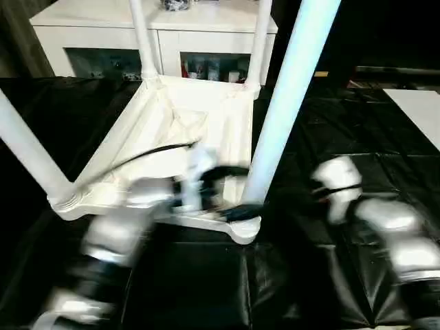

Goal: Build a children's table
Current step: Rotate table base, then rotate leg to tighten

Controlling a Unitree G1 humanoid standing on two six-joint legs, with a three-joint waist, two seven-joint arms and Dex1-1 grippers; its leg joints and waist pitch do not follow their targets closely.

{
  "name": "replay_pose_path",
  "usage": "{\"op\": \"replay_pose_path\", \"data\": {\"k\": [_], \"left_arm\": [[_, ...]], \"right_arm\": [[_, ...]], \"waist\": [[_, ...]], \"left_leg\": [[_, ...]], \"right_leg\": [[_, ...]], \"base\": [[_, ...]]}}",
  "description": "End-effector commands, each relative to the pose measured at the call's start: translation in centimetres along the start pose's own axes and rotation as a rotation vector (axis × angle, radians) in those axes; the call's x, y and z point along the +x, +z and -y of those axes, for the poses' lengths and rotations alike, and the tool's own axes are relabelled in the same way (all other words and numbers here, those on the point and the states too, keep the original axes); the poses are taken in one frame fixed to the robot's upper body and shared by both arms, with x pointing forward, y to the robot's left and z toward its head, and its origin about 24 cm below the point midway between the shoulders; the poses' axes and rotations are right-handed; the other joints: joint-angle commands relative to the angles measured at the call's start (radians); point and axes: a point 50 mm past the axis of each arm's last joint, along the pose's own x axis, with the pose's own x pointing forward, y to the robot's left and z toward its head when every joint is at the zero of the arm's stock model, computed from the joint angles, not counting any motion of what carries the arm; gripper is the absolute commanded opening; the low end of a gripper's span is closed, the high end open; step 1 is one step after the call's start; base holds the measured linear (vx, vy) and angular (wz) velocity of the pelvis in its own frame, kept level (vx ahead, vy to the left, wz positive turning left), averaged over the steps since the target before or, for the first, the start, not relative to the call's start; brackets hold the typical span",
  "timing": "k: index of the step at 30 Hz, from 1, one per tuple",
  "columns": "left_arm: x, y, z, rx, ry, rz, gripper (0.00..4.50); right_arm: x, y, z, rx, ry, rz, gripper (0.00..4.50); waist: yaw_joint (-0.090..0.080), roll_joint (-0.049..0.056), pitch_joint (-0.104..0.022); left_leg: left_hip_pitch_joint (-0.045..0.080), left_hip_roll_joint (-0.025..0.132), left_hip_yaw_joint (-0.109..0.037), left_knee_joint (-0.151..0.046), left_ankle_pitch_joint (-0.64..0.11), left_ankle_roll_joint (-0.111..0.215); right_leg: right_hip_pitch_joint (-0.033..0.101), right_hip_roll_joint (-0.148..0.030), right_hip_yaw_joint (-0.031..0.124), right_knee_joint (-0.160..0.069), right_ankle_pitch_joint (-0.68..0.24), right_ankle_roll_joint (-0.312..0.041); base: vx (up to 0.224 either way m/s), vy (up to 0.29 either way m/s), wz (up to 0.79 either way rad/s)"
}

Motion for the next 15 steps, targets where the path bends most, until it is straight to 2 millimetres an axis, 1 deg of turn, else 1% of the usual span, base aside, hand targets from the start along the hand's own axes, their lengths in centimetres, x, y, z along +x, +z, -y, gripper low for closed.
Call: {"op": "replay_pose_path", "data": {"k": [1,2,3,4,5,6,7,8,9,10,11,12,13,14,15], "left_arm": [[-0.2,-1.0,-0.4,0.025,-0.025,-0.106,4.43],[-0.4,-1.4,-0.6,0.039,-0.024,-0.145,4.43],[-0.4,-1.4,-0.6,0.039,-0.024,-0.145,4.43],[-0.6,-2.2,-1.1,0.077,-0.028,-0.225,4.43],[-0.8,-2.9,-2.0,0.11,-0.033,-0.315,4.43],[-0.8,-3.0,-2.0,0.113,-0.031,-0.32,4.43],[-0.8,-3.1,-2.3,0.114,-0.035,-0.34,4.43],[-0.8,-3.3,-2.5,0.115,-0.043,-0.366,4.26],[-0.9,-3.5,-2.7,0.13,-0.045,-0.389,4.16],[-0.9,-3.5,-2.7,0.131,-0.05,-0.397,4.07],[-1.2,-3.8,-2.8,0.127,-0.069,-0.43,4.07],[-1.3,-3.8,-2.9,0.124,-0.075,-0.437,4.02],[-1.3,-3.8,-2.9,0.124,-0.075,-0.438,3.89],[-1.5,-3.8,-3.0,0.118,-0.08,-0.44,3.76],[-1.6,-3.8,-3.0,0.119,-0.084,-0.442,3.67]], "right_arm": [[-0.9,0.4,-0.3,-0.033,0.079,-0.038,3.48],[-1.2,0.4,-0.5,-0.043,0.107,-0.064,3.48],[-1.2,0.4,-0.5,-0.043,0.107,-0.064,3.48],[-1.9,0.4,-0.7,-0.059,0.153,-0.104,3.48],[-2.6,0.5,-1.2,-0.083,0.213,-0.148,3.48],[-2.7,0.6,-1.3,-0.084,0.217,-0.151,3.48],[-2.7,0.7,-1.5,-0.086,0.233,-0.157,3.48],[-2.8,0.8,-1.8,-0.088,0.253,-0.163,3.48],[-2.8,0.8,-2.1,-0.093,0.271,-0.17,3.48],[-2.8,0.8,-2.2,-0.095,0.277,-0.172,3.48],[-2.8,1.0,-2.6,-0.097,0.296,-0.176,3.48],[-2.7,1.1,-2.8,-0.097,0.299,-0.174,3.48],[-2.7,1.1,-2.8,-0.097,0.299,-0.174,3.48],[-2.5,1.3,-3.0,-0.097,0.298,-0.161,3.48],[-2.4,1.4,-3.2,-0.097,0.291,-0.151,3.48]], "waist": [[0.005,0.007,-0.069],[0.007,0.009,-0.071],[0.007,0.008,-0.072],[0.009,0.01,-0.071],[0.013,0.016,-0.073],[0.015,0.018,-0.071],[0.023,0.013,-0.073],[0.025,0.017,-0.073],[0.027,0.025,-0.074],[0.026,0.02,-0.075],[0.026,0.024,-0.072],[0.028,0.023,-0.073],[0.029,0.024,-0.074],[0.028,0.027,-0.073],[0.028,0.028,-0.073]], "left_leg": [[0.013,0.042,-0.017,-0.08,-0.331,0.055],[0.014,0.042,-0.019,-0.078,-0.326,0.057],[0.014,0.043,-0.018,-0.078,-0.322,0.059],[0.012,0.042,-0.017,-0.077,-0.312,0.065],[0.016,0.042,-0.018,-0.075,-0.313,0.064],[0.017,0.04,-0.016,-0.075,-0.32,0.068],[0.013,0.043,-0.019,-0.076,-0.306,0.065],[0.011,0.043,-0.02,-0.076,-0.298,0.064],[0.012,0.044,-0.02,-0.076,-0.299,0.06],[0.014,0.045,-0.019,-0.075,-0.306,0.057],[0.011,0.044,-0.02,-0.077,-0.31,0.054],[0.014,0.044,-0.019,-0.076,-0.317,0.053],[0.016,0.044,-0.02,-0.076,-0.323,0.048],[0.014,0.044,-0.021,-0.078,-0.33,0.044],[0.016,0.044,-0.021,-0.077,-0.339,0.04]], "right_leg": [[0.049,-0.03,0.03,-0.068,-0.302,-0.2],[0.05,-0.033,0.03,-0.066,-0.298,-0.2],[0.05,-0.033,0.031,-0.066,-0.29,-0.2],[0.05,-0.034,0.032,-0.07,-0.288,-0.201],[0.05,-0.034,0.032,-0.069,-0.285,-0.201],[0.049,-0.032,0.033,-0.073,-0.298,-0.194],[0.055,-0.039,0.033,-0.066,-0.297,-0.194],[0.057,-0.041,0.032,-0.066,-0.301,-0.194],[0.056,-0.042,0.032,-0.066,-0.304,-0.196],[0.054,-0.041,0.032,-0.067,-0.313,-0.196],[0.054,-0.043,0.031,-0.07,-0.33,-0.198],[0.052,-0.041,0.031,-0.072,-0.345,-0.193],[0.051,-0.042,0.032,-0.071,-0.358,-0.191],[0.053,-0.042,0.03,-0.073,-0.374,-0.189],[0.049,-0.042,0.03,-0.074,-0.383,-0.188]], "base": [[0.0,0.0,0.0],[0.0,0.0,0.0],[0.0,0.0,0.0],[0.0,0.0,0.0],[0.0,0.0,0.0],[0.0,0.0,0.0],[0.0,0.0,0.0],[0.0,0.0,0.0],[0.0,0.0,0.0],[0.0,0.0,0.0],[0.0,0.0,0.0],[0.0,0.0,0.0],[0.0,0.0,0.0],[0.0,0.0,0.0],[0.0,0.0,0.0]]}}
